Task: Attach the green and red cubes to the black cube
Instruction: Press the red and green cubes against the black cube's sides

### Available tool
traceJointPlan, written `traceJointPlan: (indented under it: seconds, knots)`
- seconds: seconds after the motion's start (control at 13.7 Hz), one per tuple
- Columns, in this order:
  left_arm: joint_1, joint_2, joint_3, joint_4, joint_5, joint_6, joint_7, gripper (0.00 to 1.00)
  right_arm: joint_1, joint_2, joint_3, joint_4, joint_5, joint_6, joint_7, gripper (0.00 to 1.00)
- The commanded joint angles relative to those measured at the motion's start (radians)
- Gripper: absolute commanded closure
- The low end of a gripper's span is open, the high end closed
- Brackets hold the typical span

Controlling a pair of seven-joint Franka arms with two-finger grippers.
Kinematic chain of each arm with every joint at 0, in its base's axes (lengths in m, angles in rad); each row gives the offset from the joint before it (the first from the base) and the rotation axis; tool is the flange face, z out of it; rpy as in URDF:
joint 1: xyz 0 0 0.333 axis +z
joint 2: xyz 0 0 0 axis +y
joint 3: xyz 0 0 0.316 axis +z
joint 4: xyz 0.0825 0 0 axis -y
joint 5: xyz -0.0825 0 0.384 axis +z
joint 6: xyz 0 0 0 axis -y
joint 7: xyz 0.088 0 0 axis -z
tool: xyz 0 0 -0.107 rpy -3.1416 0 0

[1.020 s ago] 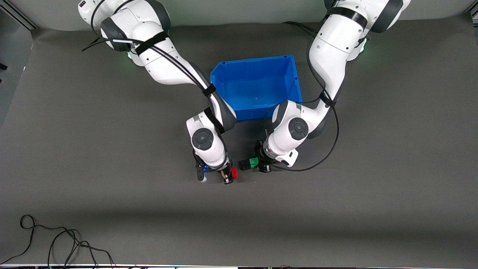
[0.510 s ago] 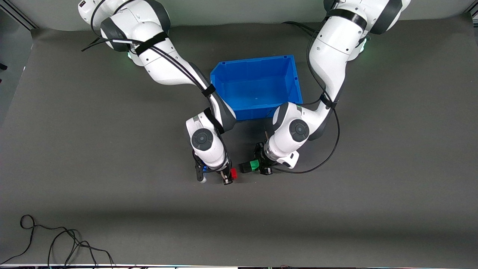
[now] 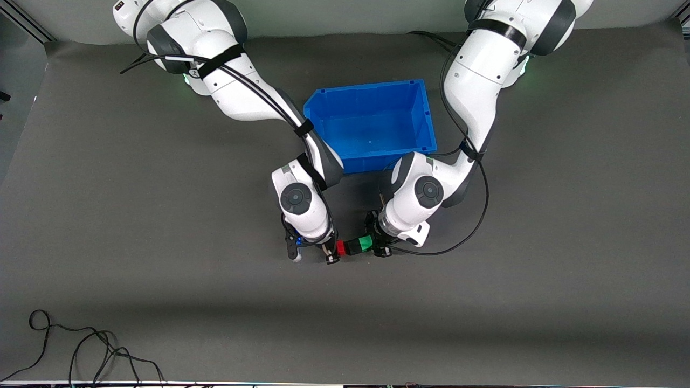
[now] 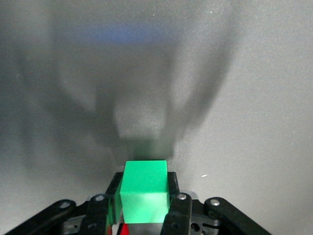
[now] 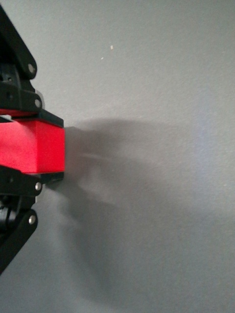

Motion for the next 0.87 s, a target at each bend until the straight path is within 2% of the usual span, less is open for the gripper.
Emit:
traceJointPlan:
  seconds: [0.0,0.07,0.15,0.58,0.8]
  knots:
    - [-0.022,0.025,0.02,0.045,0.029,-0.001,-0.046,0.62,0.014,0.013,-0.005,0.023,-0.016,0.002,0.042,1.0]
    - [-0.022,0.023,0.02,0.045,0.048,-0.001,-0.045,0.24,0.014,0.013,-0.005,0.023,-0.016,0.002,0.044,1.0]
    - [-0.022,0.02,0.019,0.045,0.063,-0.003,-0.045,0.0,0.014,0.013,-0.004,0.025,-0.016,0.002,0.044,1.0]
    - [-0.004,0.0,0.02,0.034,0.115,-0.041,-0.029,0.0,0.005,0.016,-0.005,0.026,-0.01,0.002,0.065,1.0]
    - [0.07,-0.075,0.02,0.008,0.151,-0.226,0.129,0.0,0.003,0.021,-0.005,0.028,-0.016,0.003,0.073,1.0]
